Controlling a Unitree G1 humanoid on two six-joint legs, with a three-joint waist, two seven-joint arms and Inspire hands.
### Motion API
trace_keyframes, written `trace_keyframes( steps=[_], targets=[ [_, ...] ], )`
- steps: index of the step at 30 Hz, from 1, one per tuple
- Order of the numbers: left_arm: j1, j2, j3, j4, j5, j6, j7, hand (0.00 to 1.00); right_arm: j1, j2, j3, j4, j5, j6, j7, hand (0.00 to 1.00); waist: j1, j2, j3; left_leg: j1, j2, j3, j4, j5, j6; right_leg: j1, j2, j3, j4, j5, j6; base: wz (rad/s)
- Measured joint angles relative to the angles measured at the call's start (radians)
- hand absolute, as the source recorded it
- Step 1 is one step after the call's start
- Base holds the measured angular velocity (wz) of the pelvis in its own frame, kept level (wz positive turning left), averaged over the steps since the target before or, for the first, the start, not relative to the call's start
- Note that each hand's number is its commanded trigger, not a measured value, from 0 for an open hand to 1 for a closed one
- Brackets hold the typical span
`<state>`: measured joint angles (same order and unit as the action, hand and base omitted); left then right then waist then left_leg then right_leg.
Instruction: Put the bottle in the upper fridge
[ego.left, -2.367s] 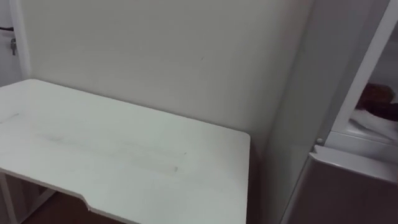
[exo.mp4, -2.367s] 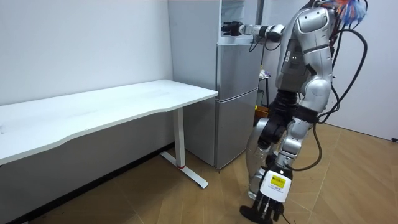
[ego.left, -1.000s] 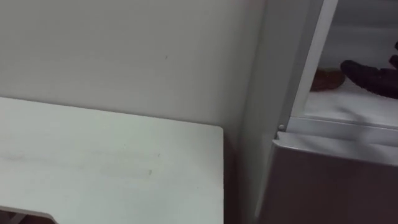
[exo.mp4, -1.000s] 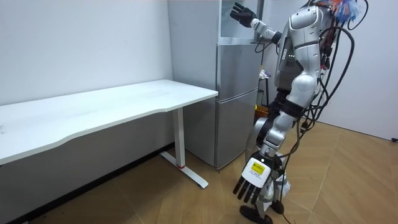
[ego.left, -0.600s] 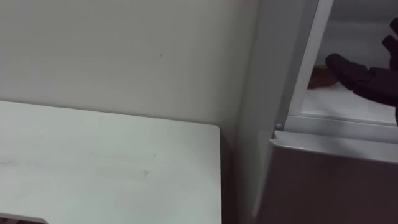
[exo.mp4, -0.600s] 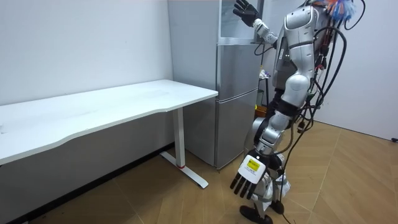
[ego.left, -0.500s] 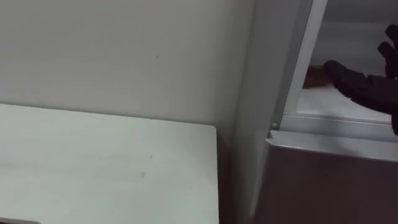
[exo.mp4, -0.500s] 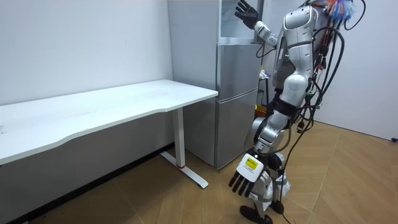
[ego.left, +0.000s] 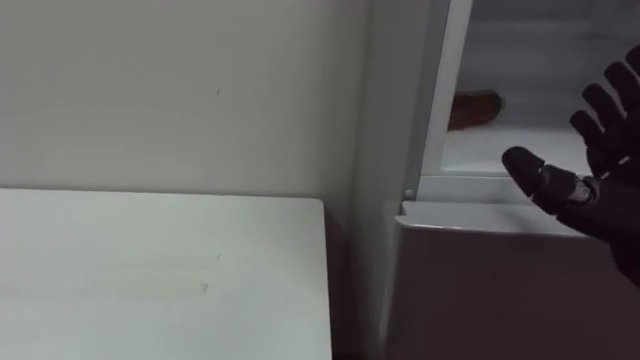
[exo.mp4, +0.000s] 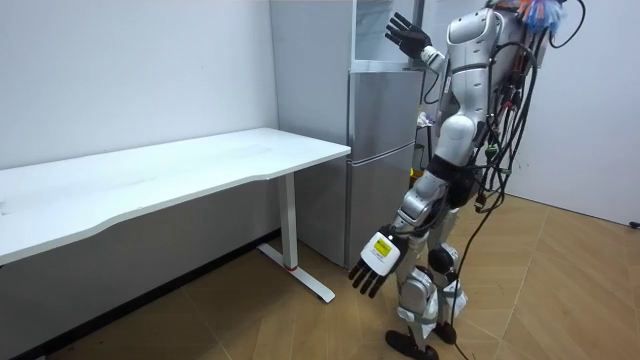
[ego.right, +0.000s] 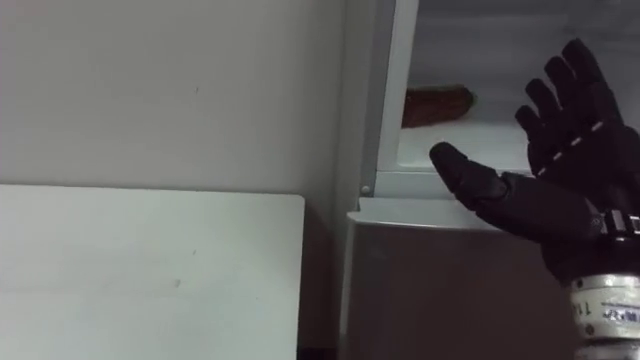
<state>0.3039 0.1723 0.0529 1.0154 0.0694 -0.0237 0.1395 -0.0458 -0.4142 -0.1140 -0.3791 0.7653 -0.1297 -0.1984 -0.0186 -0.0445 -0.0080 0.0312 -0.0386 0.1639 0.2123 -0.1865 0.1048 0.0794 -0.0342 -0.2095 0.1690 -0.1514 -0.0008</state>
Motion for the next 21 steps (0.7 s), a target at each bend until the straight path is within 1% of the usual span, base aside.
trace_keyframes(
  steps=[1,2,6,9,11,12,13,14,15,18,19,21],
  targets=[
    [0.0,0.0,-0.001,0.001,0.0,0.0,0.0,0.0,0.017,0.013,0.0,-0.005,0.023,0.0,0.012,0.0,-0.002,-0.001,-0.0015,-0.002,0.001,0.005,0.0,-0.002,0.0,-0.006,0.001,0.008,0.002,0.0,0.0,-0.18],
    [0.001,-0.001,-0.006,0.001,0.0,-0.001,0.0,0.0,0.028,0.024,0.0,-0.014,0.034,0.0,0.02,0.0,-0.002,0.001,-0.0008,-0.004,0.003,0.013,-0.001,-0.004,0.0,-0.011,0.002,0.011,0.002,0.002,0.0,-0.19],
    [-0.007,-0.001,-0.026,-0.007,0.001,-0.002,0.003,0.0,0.069,0.035,0.0,-0.021,0.034,-0.001,0.05,0.0,-0.009,0.009,-0.0017,-0.001,0.004,0.017,-0.011,-0.004,0.0,-0.011,0.005,0.016,0.003,0.009,0.001,-0.06],
    [-0.005,-0.002,-0.045,-0.01,0.0,-0.012,0.005,0.0,0.092,0.073,0.0,-0.012,0.031,-0.006,0.069,0.0,-0.013,0.02,-0.0006,-0.001,0.008,0.023,-0.013,-0.005,-0.001,-0.007,0.007,0.017,0.005,0.012,-0.001,-0.05],
    [-0.009,-0.004,-0.066,-0.015,-0.001,-0.021,0.009,0.0,0.119,0.091,0.0,0.024,0.03,-0.008,0.07,0.0,-0.02,0.027,0.0017,-0.002,0.008,0.025,-0.013,-0.005,-0.002,-0.009,0.007,0.017,0.005,0.012,-0.001,0.0],
    [-0.012,-0.005,-0.068,-0.015,-0.001,-0.025,0.01,0.0,0.126,0.1,0.0,0.035,0.03,-0.008,0.069,0.0,-0.021,0.028,0.0021,-0.003,0.009,0.026,-0.013,-0.005,-0.002,-0.01,0.007,0.016,0.006,0.012,-0.001,-0.04],
    [-0.017,-0.007,-0.068,-0.014,-0.001,-0.03,0.01,0.0,0.141,0.113,0.0,0.059,0.03,-0.008,0.069,0.0,-0.026,0.031,0.0035,-0.003,0.009,0.027,-0.013,-0.006,-0.003,-0.013,0.007,0.015,0.008,0.012,-0.001,-0.03],
    [-0.017,-0.008,-0.068,-0.013,-0.002,-0.032,0.01,0.0,0.149,0.119,-0.001,0.07,0.03,-0.008,0.068,0.0,-0.028,0.033,0.0054,-0.003,0.009,0.027,-0.013,-0.008,-0.003,-0.014,0.007,0.015,0.01,0.012,-0.001,-0.04],
    [-0.019,-0.009,-0.069,-0.003,-0.003,-0.04,0.01,0.0,0.163,0.135,-0.009,0.091,0.036,-0.026,0.071,0.0,-0.031,0.038,0.0069,-0.003,0.01,0.027,-0.013,-0.009,-0.003,-0.018,0.007,0.018,0.018,0.011,-0.001,-0.05],
    [-0.026,-0.009,-0.069,0.0,-0.037,-0.053,0.012,0.0,0.209,0.168,-0.022,0.153,0.063,-0.045,0.047,0.0,-0.031,0.042,0.0066,-0.008,0.01,0.029,-0.013,-0.008,-0.005,-0.027,0.007,0.023,0.018,0.012,-0.001,-0.06],
    [-0.026,-0.012,-0.068,0.0,-0.042,-0.057,0.016,0.0,0.224,0.185,-0.025,0.191,0.063,-0.046,0.035,0.0,-0.031,0.044,0.0065,-0.011,0.009,0.029,-0.013,-0.01,-0.009,-0.028,0.008,0.029,0.017,0.012,-0.002,-0.06],
    [-0.028,-0.017,-0.069,0.0,-0.045,-0.063,0.025,0.0,0.249,0.199,-0.023,0.271,0.06,-0.047,0.023,0.0,-0.033,0.045,0.0045,-0.01,0.009,0.028,-0.013,-0.01,-0.009,-0.028,0.01,0.036,0.017,0.012,-0.002,0.0]
  ],
)
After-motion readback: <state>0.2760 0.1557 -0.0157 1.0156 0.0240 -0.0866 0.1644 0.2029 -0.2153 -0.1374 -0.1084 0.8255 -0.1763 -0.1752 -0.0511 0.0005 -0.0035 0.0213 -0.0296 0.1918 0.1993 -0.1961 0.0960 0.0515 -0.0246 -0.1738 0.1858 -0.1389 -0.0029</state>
